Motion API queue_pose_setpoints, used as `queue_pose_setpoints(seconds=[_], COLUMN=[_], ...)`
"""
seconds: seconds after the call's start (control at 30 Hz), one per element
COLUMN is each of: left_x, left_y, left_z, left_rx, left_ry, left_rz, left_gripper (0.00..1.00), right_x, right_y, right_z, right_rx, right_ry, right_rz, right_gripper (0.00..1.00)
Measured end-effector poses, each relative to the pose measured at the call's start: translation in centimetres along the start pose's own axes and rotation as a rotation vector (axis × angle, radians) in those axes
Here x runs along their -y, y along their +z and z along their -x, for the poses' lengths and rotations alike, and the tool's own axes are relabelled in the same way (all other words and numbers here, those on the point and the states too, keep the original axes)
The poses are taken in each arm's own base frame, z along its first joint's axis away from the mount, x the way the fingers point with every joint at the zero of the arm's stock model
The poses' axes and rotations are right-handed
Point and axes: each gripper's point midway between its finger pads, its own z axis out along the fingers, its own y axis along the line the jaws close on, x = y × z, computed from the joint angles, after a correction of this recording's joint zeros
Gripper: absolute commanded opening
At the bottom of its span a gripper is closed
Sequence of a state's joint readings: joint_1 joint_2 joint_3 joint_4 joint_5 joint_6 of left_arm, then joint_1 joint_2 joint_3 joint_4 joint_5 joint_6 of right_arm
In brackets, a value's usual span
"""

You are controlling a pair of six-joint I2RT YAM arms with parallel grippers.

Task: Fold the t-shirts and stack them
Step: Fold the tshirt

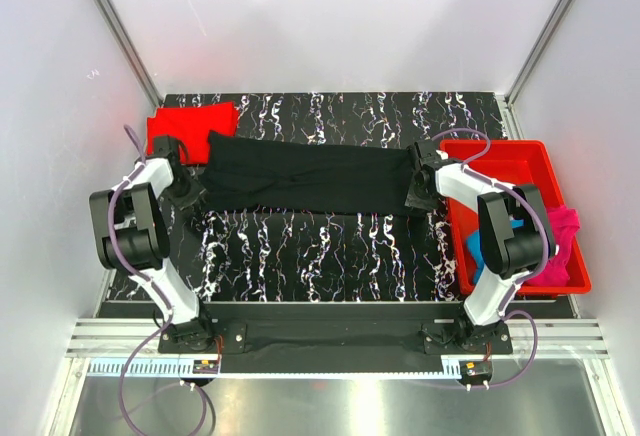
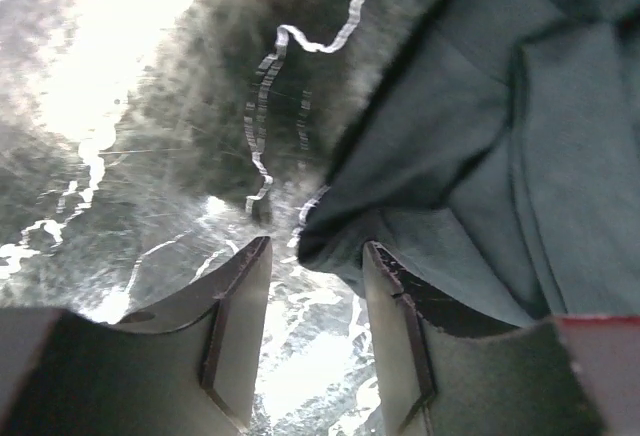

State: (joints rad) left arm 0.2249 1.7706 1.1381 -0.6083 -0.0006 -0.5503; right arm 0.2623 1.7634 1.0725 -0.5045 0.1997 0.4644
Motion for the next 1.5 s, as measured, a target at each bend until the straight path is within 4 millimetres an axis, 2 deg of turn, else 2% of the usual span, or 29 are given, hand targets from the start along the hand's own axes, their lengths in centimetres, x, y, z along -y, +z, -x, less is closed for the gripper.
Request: queue_pose_setpoints(seconds=[0.13, 0.27, 0.37, 0.47, 0.53, 0.63, 0.83, 0.87, 0.9, 0.93, 1.03, 1.17, 1.5], left_x=[-1.5, -2.1, -0.7, 2.0, 3.9, 5.9, 8.7, 9.2, 9.6, 9.9, 10.0, 8.7, 8.6], left_y=[-0.2, -1.7, -5.0, -8.0, -8.8, -8.1, -5.2, -4.9, -4.7, -4.5, -3.4, -1.8, -0.4], left_z=[-0.4, 0.3, 1.9, 3.6, 4.7, 4.7, 2.7, 2.3, 1.8, 1.3, -0.7, -3.2, -3.0], left_rx=[-0.014, 0.020, 0.111, 0.187, 0.219, 0.199, 0.097, 0.086, 0.075, 0.069, 0.034, -0.029, -0.025], left_ry=[-0.023, -0.036, -0.026, -0.010, 0.004, 0.023, 0.045, 0.050, 0.054, 0.056, 0.048, 0.023, -0.015], left_rz=[0.085, 0.101, 0.011, -0.116, -0.198, -0.289, -0.397, -0.408, -0.417, -0.423, -0.423, -0.382, -0.356], left_gripper=[0.50, 0.54, 0.57, 0.53, 0.51, 0.50, 0.49, 0.51, 0.58, 0.58, 0.57, 0.55, 0.54], right_x=[0.0, 0.0, 0.0, -0.5, -1.1, -1.9, -2.5, -2.6, -2.7, -2.7, -2.7, -2.9, -3.1], right_y=[0.0, -0.8, -2.5, -4.4, -5.5, -6.7, -7.3, -7.4, -7.4, -7.4, -7.4, -7.4, -7.3], right_z=[0.0, -0.2, 0.0, 0.8, 1.5, 2.0, 1.9, 1.8, 1.8, 1.8, 1.8, 1.8, 1.7], right_rx=[-0.001, -0.005, 0.010, 0.040, 0.065, 0.091, 0.085, 0.081, 0.080, 0.080, 0.079, 0.077, 0.070], right_ry=[0.000, 0.001, 0.005, 0.009, 0.007, 0.006, 0.008, 0.008, 0.008, 0.008, 0.007, 0.007, 0.006], right_rz=[0.001, 0.009, 0.027, 0.060, 0.083, 0.118, 0.159, 0.165, 0.167, 0.168, 0.169, 0.179, 0.189], right_gripper=[0.36, 0.39, 0.40, 0.40, 0.40, 0.40, 0.40, 0.40, 0.40, 0.40, 0.40, 0.40, 0.41])
